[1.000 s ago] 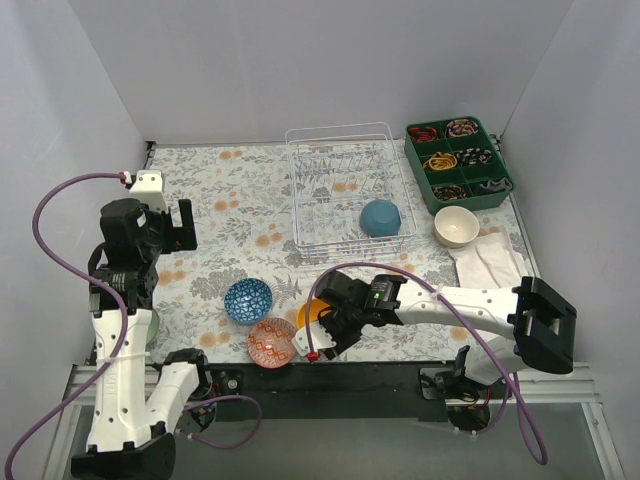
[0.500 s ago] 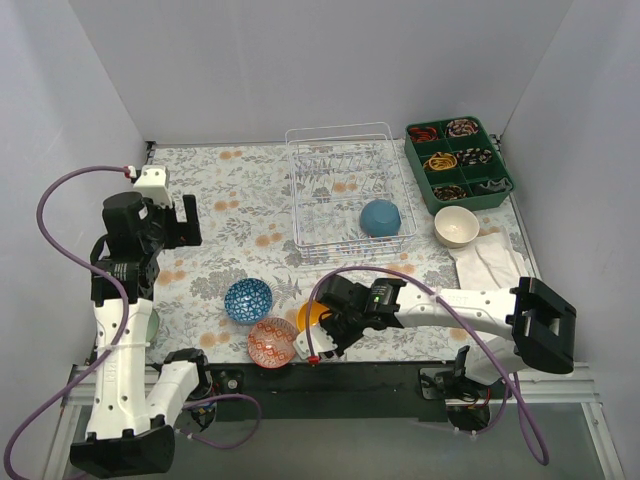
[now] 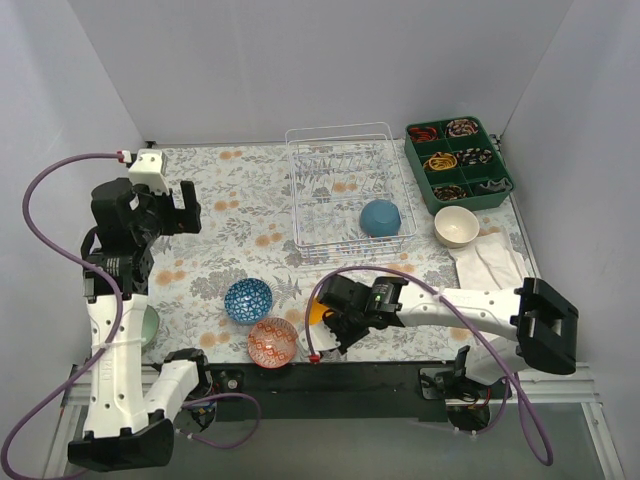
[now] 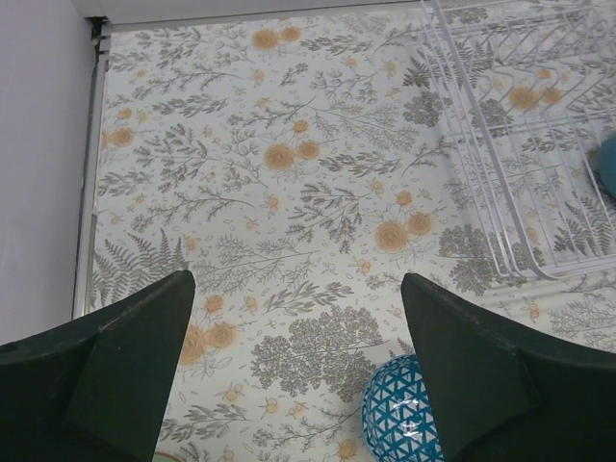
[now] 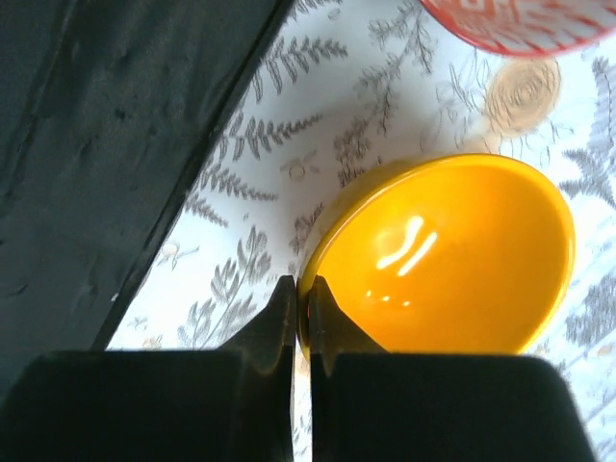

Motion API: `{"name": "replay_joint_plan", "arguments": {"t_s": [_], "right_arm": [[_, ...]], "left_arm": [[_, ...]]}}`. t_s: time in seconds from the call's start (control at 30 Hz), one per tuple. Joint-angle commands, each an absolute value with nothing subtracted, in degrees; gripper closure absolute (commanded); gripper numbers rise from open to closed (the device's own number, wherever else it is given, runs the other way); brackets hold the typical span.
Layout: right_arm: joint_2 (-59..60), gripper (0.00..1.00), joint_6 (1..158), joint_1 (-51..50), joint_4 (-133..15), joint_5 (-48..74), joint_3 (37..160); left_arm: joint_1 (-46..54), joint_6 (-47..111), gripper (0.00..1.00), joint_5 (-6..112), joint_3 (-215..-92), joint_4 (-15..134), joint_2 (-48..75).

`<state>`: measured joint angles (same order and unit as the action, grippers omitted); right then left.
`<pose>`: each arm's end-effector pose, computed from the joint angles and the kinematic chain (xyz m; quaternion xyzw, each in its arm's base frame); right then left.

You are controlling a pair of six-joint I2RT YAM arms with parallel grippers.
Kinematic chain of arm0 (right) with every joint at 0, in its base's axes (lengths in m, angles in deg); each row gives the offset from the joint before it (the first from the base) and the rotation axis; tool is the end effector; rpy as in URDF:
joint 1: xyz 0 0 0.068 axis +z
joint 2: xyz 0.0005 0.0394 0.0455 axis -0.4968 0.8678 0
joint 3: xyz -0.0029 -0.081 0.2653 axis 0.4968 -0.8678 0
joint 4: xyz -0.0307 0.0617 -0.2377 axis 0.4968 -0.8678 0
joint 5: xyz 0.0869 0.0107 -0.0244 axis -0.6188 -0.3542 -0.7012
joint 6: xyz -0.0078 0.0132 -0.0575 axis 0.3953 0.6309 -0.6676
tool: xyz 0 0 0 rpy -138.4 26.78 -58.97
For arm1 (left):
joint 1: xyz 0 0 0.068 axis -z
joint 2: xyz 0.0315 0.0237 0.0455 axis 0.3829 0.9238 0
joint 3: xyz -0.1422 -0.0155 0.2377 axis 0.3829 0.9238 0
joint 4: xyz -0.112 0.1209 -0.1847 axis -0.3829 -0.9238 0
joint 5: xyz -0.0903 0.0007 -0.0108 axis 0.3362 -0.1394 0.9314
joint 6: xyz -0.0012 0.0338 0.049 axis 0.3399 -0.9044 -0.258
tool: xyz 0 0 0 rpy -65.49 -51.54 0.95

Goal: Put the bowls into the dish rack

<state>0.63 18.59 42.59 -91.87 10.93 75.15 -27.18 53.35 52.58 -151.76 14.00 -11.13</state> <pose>0.0729 0.2536 0.2156 -0.8727 0.4206 0.1183 0.2178 0.1552 0.0068 0.4064 -0.2356 0.8060 -0.1867 0.5100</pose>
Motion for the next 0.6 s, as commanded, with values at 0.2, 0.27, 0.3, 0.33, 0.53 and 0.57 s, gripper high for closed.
{"name": "replay_joint_plan", "arguments": {"t_s": [0.2, 0.27, 0.3, 0.33, 0.53, 0.57], "right_arm": [[-3.9, 0.99, 33.2, 20.6, -105.6, -3.7, 104.2], [-1.8, 0.99, 34.2, 16.5, -105.5, -10.4, 106.9], [-0.8, 0.99, 34.9, 13.0, -105.3, -12.5, 109.7], [1.5, 0.99, 35.6, 11.0, -105.0, -18.1, 111.2], [11.7, 0.99, 45.9, -0.9, -99.5, -38.0, 117.7], [13.3, 0.99, 46.7, -3.7, -99.1, -40.4, 118.3]], "left_arm": [[-27.3, 50.2, 0.23, 72.7, -167.6, 19.9, 3.6], [-26.4, 50.3, 0.27, 74.6, -170.6, 21.0, 7.5], [-24.6, 50.2, 0.32, 74.2, -173.9, 21.1, 10.0], [-23.3, 50.1, 0.37, 72.5, -175.9, 21.2, 14.1], [-12.8, 43.2, 1.0, 70.1, -181.3, 22.3, 25.9], [-10.8, 42.3, 1.0, 69.9, -181.0, 22.7, 26.7]]}}
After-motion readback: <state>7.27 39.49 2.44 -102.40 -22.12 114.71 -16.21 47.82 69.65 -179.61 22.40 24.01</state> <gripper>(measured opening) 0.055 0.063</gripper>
